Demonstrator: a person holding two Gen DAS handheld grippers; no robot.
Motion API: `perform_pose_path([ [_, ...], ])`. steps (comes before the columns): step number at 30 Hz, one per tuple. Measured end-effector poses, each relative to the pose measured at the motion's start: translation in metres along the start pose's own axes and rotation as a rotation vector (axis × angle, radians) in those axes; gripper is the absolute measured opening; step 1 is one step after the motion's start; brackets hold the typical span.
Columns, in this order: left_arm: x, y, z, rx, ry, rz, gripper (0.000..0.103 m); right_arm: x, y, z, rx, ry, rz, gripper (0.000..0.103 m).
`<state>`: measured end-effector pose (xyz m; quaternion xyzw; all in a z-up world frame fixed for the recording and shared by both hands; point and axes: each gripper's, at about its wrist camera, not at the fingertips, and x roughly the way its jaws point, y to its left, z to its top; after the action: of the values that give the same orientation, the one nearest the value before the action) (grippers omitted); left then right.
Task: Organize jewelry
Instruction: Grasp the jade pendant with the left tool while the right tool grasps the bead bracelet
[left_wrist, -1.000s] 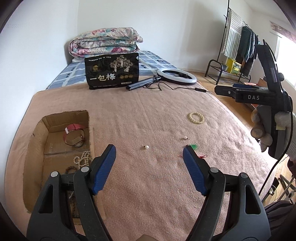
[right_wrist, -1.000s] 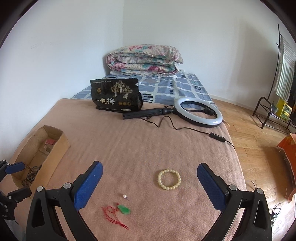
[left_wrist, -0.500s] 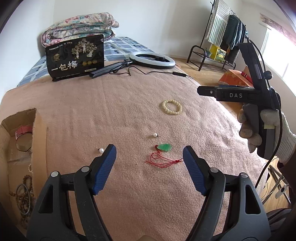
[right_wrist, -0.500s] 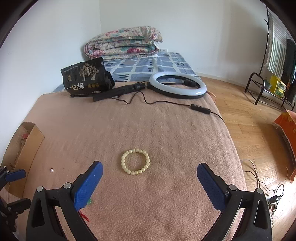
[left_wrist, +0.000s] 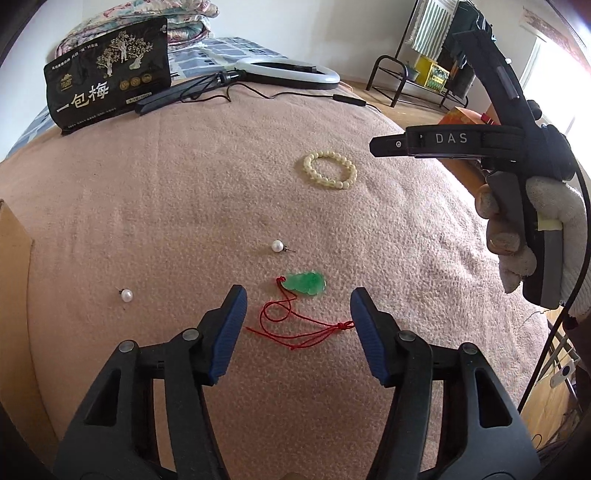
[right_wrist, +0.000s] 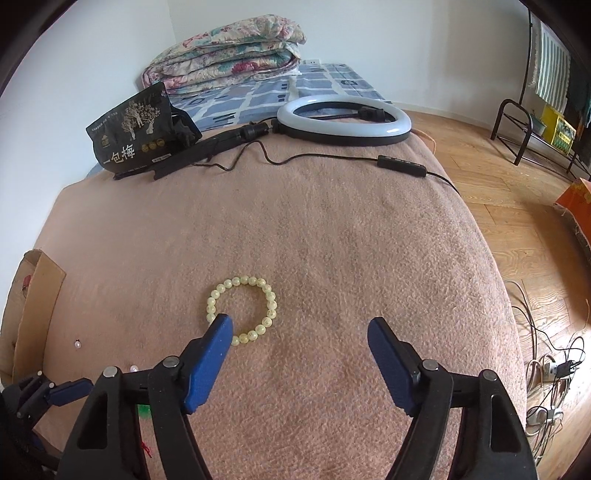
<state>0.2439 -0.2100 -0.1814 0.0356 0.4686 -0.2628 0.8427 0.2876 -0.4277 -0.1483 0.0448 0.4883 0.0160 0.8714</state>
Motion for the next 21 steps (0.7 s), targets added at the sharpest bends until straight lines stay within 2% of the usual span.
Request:
perform_pose_path([
  [3,0.007,-0.003,0.000,0.005,0.007,0.018,0.059,0.007,0.000,0.001,0.007,0.015,0.014,0.068],
  [7,0.016,-0.004,0.001,0.015,0.012,0.035,0.048,0.015,0.003,0.001,0.009,0.033,0.032,0.059],
  [11,0.022,-0.006,0.002,0.029,0.009,0.043,0.047,0.021,0.005,0.003,0.013,0.043,0.054,0.055],
  [13,0.024,-0.007,0.002,0.042,0.008,0.053,0.039,0.024,0.006,0.005,0.018,0.050,0.064,0.051],
  [21,0.030,-0.016,0.000,0.102,0.000,0.079,0.030,0.036,0.011,0.009,0.031,0.074,0.091,0.044],
])
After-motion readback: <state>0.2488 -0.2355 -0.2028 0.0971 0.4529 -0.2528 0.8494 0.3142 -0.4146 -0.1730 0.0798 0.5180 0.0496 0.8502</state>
